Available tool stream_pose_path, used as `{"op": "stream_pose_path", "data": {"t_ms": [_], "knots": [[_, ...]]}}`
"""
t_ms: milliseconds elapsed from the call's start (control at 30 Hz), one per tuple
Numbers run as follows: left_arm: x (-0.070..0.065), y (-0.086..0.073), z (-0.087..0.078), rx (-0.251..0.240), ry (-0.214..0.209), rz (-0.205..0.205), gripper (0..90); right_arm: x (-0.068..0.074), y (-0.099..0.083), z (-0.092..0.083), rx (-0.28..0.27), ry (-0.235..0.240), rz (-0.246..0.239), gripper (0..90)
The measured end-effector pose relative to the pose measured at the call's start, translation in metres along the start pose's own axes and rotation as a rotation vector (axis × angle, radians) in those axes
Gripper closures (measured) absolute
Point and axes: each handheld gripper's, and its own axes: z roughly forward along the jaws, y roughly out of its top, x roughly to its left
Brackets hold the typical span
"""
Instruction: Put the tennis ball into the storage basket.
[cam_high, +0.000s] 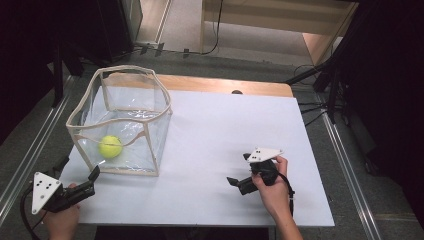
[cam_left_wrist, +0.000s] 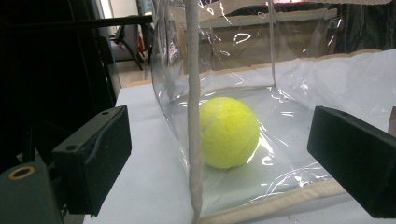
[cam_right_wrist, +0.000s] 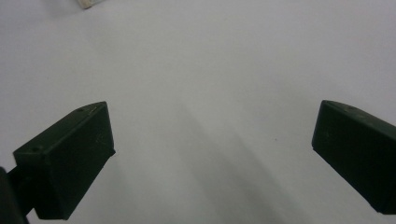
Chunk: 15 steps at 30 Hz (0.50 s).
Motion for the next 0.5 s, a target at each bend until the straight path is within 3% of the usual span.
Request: {"op": "stream_pose_path", "data": {"t_ms": [500], "knots": [[-0.001,0.000,0.000,0.001,0.001,0.006,6.8,-0.012,-0.025,-0.022,-0.026,-0.041,0.039,0.0]]}}
